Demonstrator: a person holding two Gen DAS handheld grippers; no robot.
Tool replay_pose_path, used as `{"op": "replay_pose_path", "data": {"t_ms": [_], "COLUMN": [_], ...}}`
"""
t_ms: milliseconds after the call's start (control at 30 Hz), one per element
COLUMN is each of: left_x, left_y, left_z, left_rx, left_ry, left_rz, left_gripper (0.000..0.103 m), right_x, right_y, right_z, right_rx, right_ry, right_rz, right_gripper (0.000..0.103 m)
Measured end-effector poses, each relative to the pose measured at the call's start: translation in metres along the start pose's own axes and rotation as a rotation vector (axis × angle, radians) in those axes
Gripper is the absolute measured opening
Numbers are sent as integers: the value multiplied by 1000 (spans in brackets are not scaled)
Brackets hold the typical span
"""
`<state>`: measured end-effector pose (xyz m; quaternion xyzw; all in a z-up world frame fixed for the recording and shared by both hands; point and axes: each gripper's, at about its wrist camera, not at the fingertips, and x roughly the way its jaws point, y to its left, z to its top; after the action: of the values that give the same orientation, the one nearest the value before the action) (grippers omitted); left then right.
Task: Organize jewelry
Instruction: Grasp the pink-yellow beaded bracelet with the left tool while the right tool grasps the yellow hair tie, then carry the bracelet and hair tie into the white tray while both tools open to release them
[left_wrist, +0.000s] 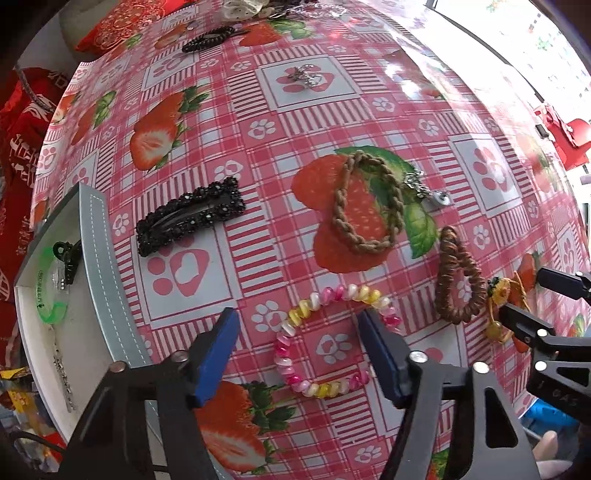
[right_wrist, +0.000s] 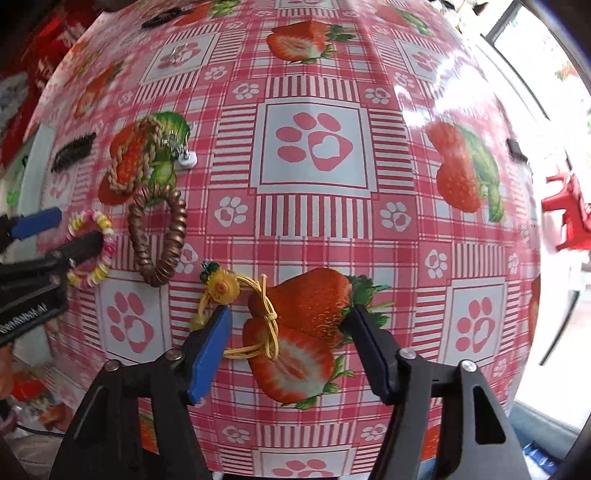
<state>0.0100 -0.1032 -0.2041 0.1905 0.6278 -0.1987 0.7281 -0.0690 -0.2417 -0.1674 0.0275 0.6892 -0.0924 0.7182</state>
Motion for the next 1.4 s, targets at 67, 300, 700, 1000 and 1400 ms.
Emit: {"op": "replay_pose_path", "data": {"t_ms": [67,300,700,1000,1400], "left_x": [-3,-7,-26,-50,-75], "left_y": [-6,-26,-18,9,49], "left_z": [-2,-4,-12,-8,-8], "left_rx": [5,31,-53,-96,-172], "left_ry": [0,-2,-26,-78,-156], "left_rz": [-12,-37,-124,-154,-168], "left_gripper": [61,23,16,16,16], "right_x": [-1,-3,-19,-48,-75], "right_y": [7,26,13,10,12], "right_z": [-4,-11,6,27,48], "right_rx": [-17,-31,29,37,12], "right_ry": [-7,-10,-31,-76,-150], "right_rz": [-8,2,83,112,131], "right_gripper": [60,27,6,6,6]}}
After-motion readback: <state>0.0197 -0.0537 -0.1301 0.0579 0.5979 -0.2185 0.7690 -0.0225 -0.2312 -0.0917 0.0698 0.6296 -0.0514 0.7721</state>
